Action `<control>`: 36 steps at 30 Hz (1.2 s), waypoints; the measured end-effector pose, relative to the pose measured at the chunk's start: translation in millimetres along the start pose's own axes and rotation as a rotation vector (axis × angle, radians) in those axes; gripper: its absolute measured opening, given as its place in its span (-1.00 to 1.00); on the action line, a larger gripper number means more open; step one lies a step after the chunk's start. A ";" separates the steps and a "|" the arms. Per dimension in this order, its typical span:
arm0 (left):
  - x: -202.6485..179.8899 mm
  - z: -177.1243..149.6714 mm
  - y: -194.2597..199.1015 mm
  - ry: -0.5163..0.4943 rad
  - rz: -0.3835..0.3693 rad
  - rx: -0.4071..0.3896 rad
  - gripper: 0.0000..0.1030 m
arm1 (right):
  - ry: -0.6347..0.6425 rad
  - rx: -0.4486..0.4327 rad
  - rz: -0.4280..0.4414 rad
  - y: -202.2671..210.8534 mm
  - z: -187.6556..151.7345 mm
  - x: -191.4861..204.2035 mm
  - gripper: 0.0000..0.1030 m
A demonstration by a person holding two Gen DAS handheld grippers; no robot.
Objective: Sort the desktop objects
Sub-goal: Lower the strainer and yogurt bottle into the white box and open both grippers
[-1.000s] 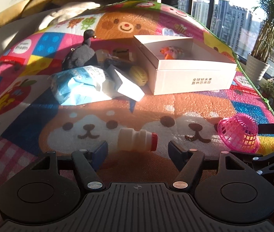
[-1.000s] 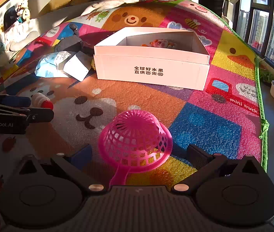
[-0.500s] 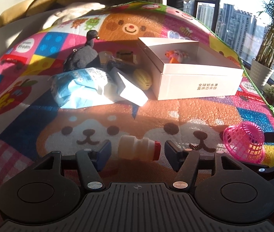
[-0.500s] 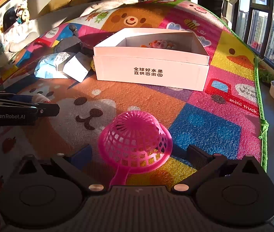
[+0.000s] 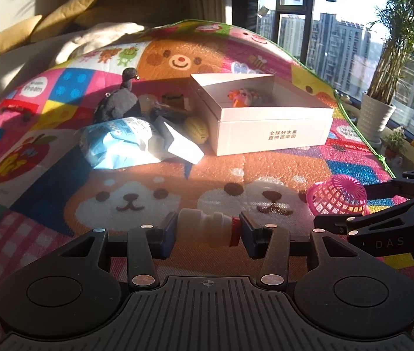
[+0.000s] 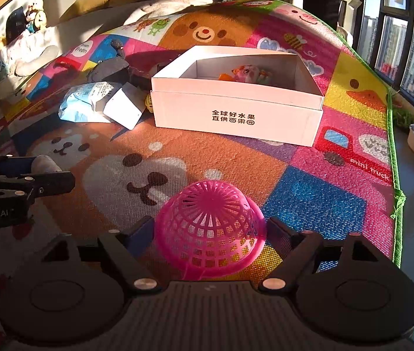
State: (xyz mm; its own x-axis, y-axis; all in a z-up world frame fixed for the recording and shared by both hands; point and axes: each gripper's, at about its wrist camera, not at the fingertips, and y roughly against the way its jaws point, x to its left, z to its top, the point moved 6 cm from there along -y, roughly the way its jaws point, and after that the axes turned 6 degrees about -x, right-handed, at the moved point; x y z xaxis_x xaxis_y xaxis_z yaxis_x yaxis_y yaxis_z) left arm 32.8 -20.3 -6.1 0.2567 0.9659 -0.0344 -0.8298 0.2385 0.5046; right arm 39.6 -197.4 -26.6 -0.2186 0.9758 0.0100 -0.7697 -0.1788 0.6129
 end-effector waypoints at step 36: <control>93.9 24.7 -55.4 0.086 0.223 -0.012 1.00 | 0.224 -0.285 -0.034 -45.0 103.1 11.3 0.54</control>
State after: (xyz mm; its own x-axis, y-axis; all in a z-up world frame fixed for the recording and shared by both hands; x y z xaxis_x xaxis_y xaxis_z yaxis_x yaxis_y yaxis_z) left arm 115.1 54.7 -16.0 0.0240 0.9997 0.0029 -0.8673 0.0194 0.4973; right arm 133.6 -165.3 27.3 -0.2919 0.9355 -0.1990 -0.9080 -0.2056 0.3651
